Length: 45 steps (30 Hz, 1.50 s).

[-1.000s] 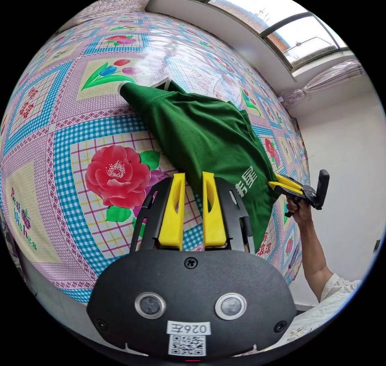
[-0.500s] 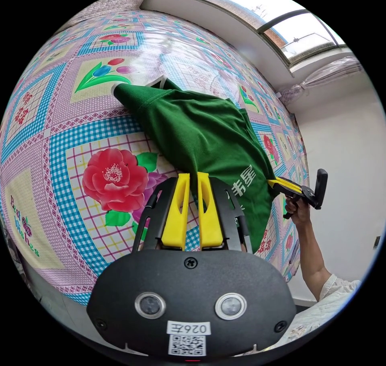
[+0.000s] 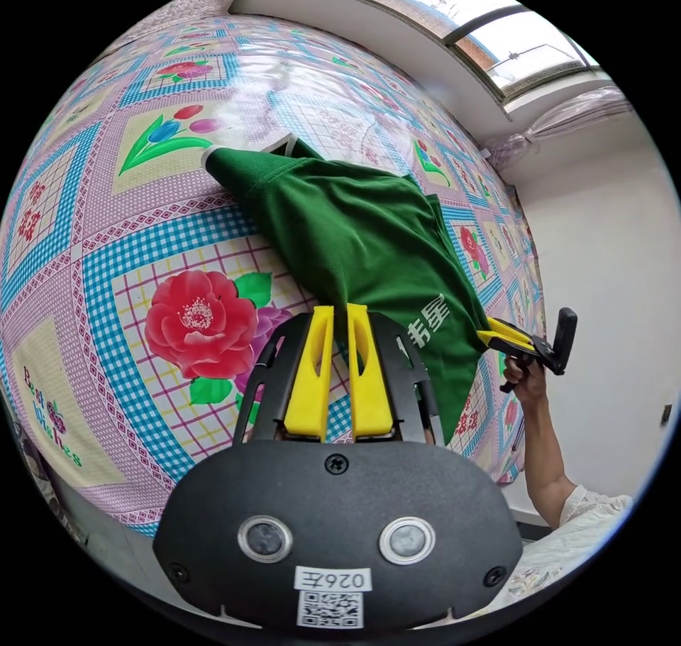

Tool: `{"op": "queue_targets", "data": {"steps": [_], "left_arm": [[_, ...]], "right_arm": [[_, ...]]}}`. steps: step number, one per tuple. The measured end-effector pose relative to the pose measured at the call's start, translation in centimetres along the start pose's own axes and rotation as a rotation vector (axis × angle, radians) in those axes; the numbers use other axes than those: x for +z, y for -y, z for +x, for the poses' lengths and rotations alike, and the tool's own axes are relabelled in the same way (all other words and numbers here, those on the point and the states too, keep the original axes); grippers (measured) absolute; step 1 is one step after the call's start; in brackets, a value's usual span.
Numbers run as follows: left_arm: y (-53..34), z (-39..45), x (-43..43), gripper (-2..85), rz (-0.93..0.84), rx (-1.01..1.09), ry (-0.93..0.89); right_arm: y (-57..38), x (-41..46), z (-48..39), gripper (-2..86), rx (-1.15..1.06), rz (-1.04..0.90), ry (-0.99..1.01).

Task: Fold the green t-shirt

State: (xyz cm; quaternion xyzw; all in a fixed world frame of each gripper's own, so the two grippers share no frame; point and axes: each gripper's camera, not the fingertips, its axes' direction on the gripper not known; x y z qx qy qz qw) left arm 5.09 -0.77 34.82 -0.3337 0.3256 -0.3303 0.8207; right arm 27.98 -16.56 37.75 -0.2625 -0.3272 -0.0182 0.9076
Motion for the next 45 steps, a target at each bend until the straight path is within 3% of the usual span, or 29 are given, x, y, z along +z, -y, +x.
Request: {"op": "queue_targets", "data": {"steps": [6, 11, 21, 27, 38, 45], "left_arm": [[0.7, 1.1, 1.6, 5.2, 0.003, -0.018, -0.011], [1.8, 3.5, 3.2, 1.6, -0.005, 0.025, 0.022], [4.2, 8.9, 6.7, -0.1, -0.064, 0.132, 0.019], [4.8, 16.5, 11.1, -0.2, -0.173, 0.301, -0.046], [-1.4, 38.6, 23.0, -0.2, -0.438, 0.803, -0.131], [-6.3, 48.6, 27.9, 0.0, -0.497, 0.948, -0.173]], "right_arm": [[-1.0, -0.7, -0.1, 8.1, -0.017, -0.006, -0.002], [-1.9, -0.8, -0.6, -0.1, 0.002, -0.022, -0.012], [-8.4, -3.6, -2.2, -0.7, 0.093, 0.001, -0.005], [-19.6, -7.8, -4.1, -0.7, 0.29, 0.091, -0.038], [-45.0, -15.5, -10.0, -0.8, 0.779, 0.294, -0.256], [-53.9, -18.9, -11.1, -0.8, 0.908, 0.296, -0.398]]}}
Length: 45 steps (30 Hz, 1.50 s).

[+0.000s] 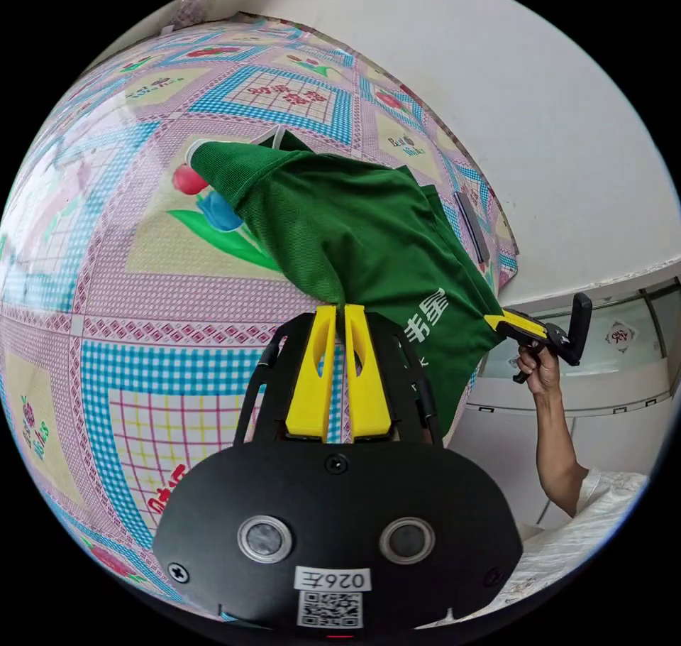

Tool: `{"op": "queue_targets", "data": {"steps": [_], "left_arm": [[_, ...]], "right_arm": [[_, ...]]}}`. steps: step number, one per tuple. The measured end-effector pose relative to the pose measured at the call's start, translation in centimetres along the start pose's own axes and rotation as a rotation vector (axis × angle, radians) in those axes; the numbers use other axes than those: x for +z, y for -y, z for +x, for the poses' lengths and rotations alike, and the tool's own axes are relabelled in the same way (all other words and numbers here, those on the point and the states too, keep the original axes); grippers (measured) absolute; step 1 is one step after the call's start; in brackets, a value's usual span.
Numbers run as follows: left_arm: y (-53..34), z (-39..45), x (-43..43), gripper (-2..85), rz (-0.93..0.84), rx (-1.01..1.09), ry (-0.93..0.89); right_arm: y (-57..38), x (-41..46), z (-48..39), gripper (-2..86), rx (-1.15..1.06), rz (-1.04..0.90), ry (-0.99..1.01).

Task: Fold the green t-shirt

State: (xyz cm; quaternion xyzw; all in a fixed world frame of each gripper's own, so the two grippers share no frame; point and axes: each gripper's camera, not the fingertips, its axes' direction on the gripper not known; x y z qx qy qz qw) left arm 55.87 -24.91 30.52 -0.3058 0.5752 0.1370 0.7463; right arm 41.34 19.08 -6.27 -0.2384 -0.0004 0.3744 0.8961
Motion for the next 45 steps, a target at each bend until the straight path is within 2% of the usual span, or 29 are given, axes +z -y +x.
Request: {"op": "queue_targets", "data": {"steps": [7, 13, 19, 27, 36, 41, 45], "left_arm": [[5.3, 5.4, 3.9, 0.1, 0.008, 0.026, -0.004], [6.8, 7.6, 4.8, 0.5, 0.017, 0.051, 0.023], [4.6, 7.5, 4.2, 1.0, 0.05, 0.004, -0.032], [-0.5, 9.2, 0.9, 1.0, 0.105, 0.034, -0.026], [-16.4, 9.1, -10.9, -0.9, 0.241, 0.041, 0.21], [-30.3, 9.0, -19.6, -1.0, 0.334, -0.053, 0.449], [-39.7, 9.3, -25.8, -1.0, 0.457, -0.14, 0.553]], "right_arm": [[-1.6, -1.8, 6.2, -0.7, 0.073, 0.026, -0.079], [-3.5, -1.9, 8.5, 0.8, 0.09, 0.023, -0.06], [-7.5, -3.3, 10.1, 2.8, 0.161, 0.079, -0.003], [-14.0, -6.4, 8.3, 3.6, 0.216, 0.206, -0.039], [-21.1, -9.2, -1.9, 3.5, 0.111, 0.333, 0.034], [-25.0, -9.7, -10.7, 1.4, -0.002, 0.442, 0.091], [-27.2, -9.9, -16.2, -0.4, -0.078, 0.487, 0.108]]}}
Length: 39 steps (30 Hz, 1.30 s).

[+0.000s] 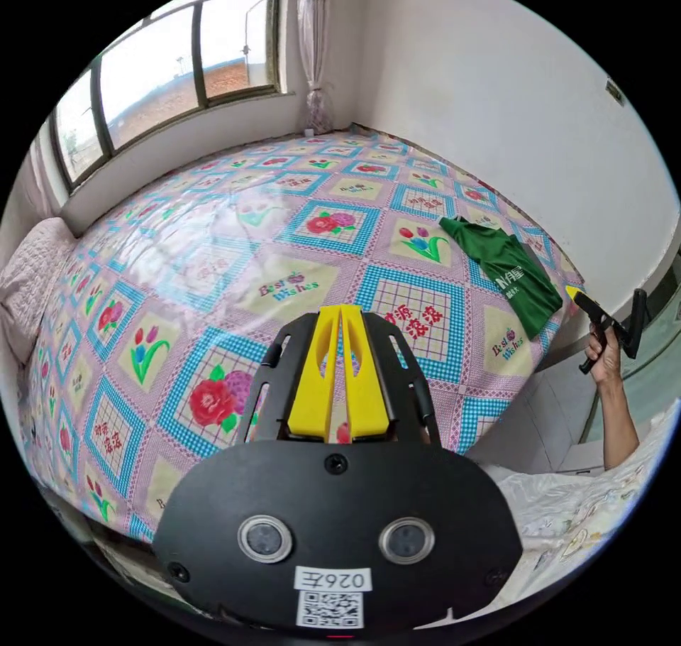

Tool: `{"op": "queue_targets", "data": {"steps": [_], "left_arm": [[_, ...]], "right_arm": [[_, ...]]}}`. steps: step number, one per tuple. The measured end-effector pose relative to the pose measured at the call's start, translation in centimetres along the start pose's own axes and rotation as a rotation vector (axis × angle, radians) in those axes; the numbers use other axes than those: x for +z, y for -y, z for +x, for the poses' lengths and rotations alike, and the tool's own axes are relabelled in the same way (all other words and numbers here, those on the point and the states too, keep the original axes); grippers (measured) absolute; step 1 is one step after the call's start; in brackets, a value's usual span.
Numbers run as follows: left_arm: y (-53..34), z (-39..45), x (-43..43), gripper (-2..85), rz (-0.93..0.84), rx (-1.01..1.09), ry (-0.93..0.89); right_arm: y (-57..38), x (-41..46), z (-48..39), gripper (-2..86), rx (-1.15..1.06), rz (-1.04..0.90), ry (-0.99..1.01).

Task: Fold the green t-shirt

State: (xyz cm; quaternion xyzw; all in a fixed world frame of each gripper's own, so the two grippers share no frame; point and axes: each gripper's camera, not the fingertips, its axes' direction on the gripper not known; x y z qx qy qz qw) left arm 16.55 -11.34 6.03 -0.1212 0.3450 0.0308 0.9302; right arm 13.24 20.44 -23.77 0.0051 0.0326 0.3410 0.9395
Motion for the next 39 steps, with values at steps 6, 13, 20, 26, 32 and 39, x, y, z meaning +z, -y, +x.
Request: {"op": "queue_targets", "data": {"steps": [6, 13, 20, 26, 32, 39], "left_arm": [[-8.0, -4.7, -12.2, -0.8, 0.213, -0.112, 0.145], [-13.5, -6.6, -20.7, 5.7, 0.28, -0.154, 0.058], [-17.5, -5.4, -27.0, -0.6, 0.449, -0.036, 0.048], [-19.3, -3.2, -30.3, -1.0, 0.412, 0.014, 0.234], [-21.9, -3.0, -32.9, -0.9, 0.426, 0.018, 0.178], [-24.3, -4.1, -36.6, -0.9, 0.473, -0.03, 0.207]], "right_arm": [[-2.5, -2.4, -8.1, -1.5, -0.081, 0.103, 0.081], [-6.7, -6.8, -15.5, -1.3, -0.205, 0.29, 0.104], [-10.4, -10.1, -21.0, -1.0, -0.312, 0.314, 0.043], [-12.2, -10.8, -23.6, -0.9, -0.328, 0.316, 0.132], [-13.0, -9.8, -24.4, -0.9, -0.294, 0.363, 0.281], [-13.1, -8.8, -26.3, -0.9, -0.348, 0.321, 0.429]]}}
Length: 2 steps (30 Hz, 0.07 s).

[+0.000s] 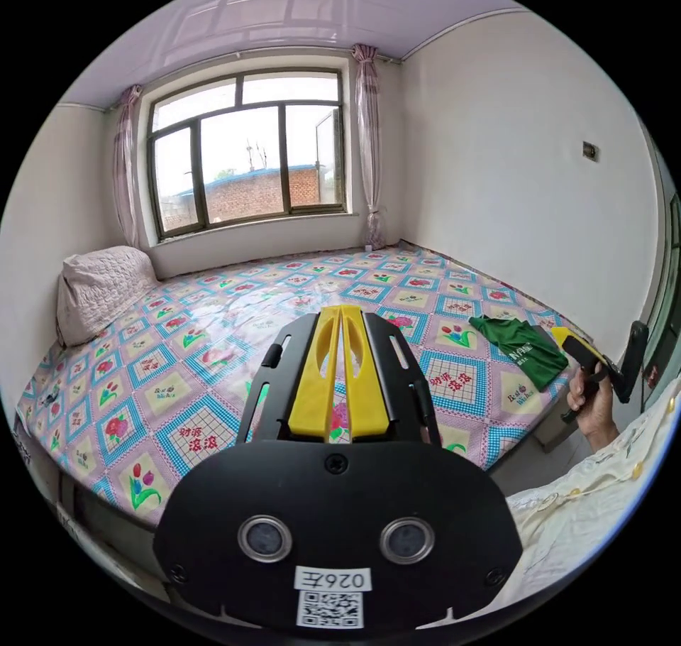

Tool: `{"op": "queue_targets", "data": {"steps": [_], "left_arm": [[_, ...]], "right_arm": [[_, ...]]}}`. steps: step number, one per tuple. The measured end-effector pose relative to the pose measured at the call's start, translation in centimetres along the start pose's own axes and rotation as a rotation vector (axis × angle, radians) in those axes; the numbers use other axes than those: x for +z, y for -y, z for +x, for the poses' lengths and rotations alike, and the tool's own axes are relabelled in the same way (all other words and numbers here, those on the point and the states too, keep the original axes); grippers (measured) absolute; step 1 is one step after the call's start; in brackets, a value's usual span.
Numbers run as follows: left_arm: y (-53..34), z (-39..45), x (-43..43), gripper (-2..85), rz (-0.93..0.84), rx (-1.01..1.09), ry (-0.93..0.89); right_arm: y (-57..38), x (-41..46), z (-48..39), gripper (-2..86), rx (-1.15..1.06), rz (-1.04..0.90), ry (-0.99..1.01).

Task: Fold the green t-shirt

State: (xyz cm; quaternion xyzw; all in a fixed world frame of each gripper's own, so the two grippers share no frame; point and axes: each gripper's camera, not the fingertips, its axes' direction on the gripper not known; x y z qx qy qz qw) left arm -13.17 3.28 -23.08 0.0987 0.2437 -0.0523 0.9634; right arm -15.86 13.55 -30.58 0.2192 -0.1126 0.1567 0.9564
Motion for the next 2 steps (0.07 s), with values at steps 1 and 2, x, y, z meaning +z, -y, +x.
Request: {"op": "queue_targets", "data": {"steps": [1, 2], "left_arm": [[0.0, 0.3, -1.1, -0.9, 0.037, 0.044, 0.025], [-0.1, 0.5, -2.1, -0.8, 0.082, 0.082, 0.026]], "right_arm": [[0.4, 0.4, 0.1, -0.9, 0.021, -0.033, 0.04], [0.8, 0.7, 0.2, -0.9, 0.029, -0.046, 0.067]]}}
